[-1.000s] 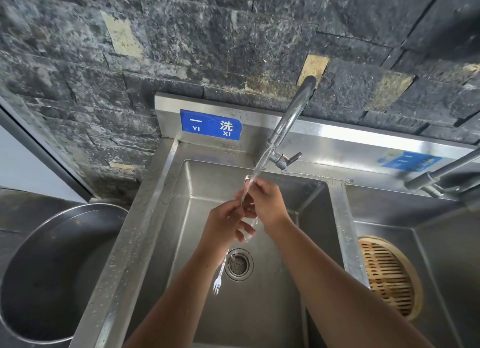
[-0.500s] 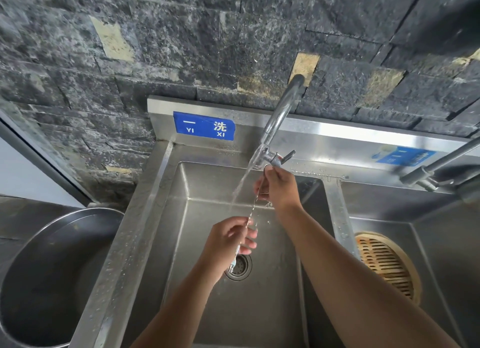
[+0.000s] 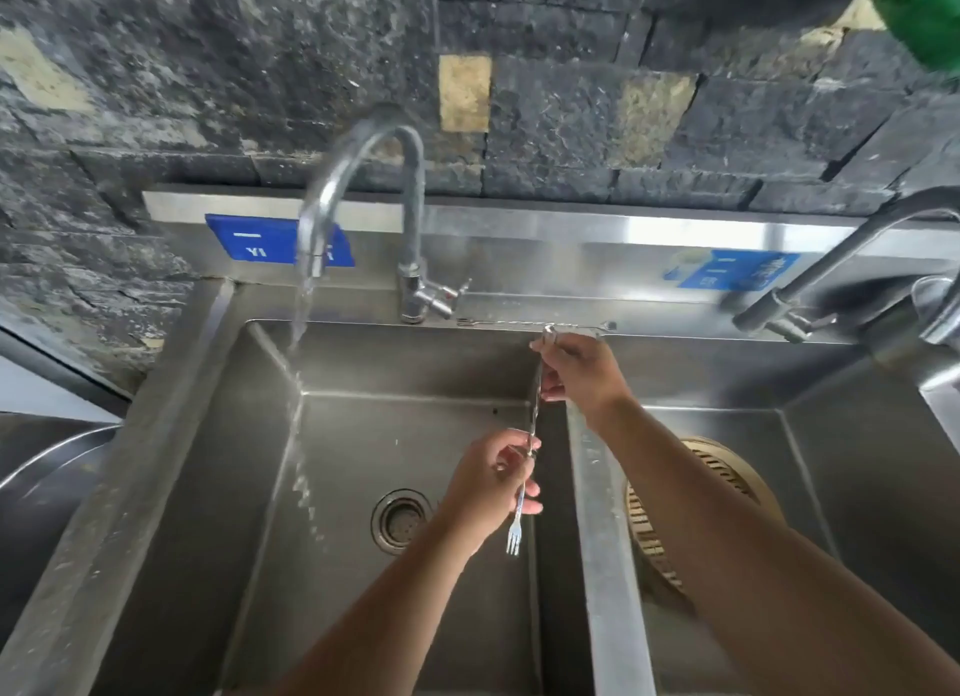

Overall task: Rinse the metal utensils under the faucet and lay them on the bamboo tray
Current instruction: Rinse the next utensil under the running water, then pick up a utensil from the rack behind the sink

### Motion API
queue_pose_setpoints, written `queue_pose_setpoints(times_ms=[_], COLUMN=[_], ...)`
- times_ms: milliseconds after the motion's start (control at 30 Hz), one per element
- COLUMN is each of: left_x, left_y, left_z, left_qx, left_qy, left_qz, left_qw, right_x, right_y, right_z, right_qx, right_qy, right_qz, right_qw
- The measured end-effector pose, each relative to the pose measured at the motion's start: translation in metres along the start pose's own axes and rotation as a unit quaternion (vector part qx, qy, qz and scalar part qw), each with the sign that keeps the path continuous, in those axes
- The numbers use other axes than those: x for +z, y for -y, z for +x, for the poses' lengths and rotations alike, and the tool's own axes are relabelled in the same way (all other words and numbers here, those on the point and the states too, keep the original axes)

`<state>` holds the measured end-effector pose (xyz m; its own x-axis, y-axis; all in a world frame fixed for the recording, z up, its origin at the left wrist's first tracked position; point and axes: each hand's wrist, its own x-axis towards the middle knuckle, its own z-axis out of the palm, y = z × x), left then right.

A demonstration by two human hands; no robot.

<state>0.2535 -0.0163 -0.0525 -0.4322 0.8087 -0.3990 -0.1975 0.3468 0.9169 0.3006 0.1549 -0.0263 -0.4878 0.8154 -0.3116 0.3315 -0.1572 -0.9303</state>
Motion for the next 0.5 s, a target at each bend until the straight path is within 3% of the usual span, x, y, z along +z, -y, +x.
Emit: queue_pose_setpoints(times_ms=[233,500], left_x=[0.093,0.131], left_y=[0.01,0.025], left_z=[0.051,0.089], left_qx=[-0.006,0.008], left_qy=[-0.039,-0.124], left_qz=[0.114,0.277], left_qw=[0.993,0.953], right_x=[-0.081,-0.103], right_y=[-0.044,-0.089], right_z=[0.052,0.102], right_qx=[0.041,0.065], right_qy=[-0.017,-0.004], right_qz=[-0.038,-0.095], right_qw=[0.998,0.993])
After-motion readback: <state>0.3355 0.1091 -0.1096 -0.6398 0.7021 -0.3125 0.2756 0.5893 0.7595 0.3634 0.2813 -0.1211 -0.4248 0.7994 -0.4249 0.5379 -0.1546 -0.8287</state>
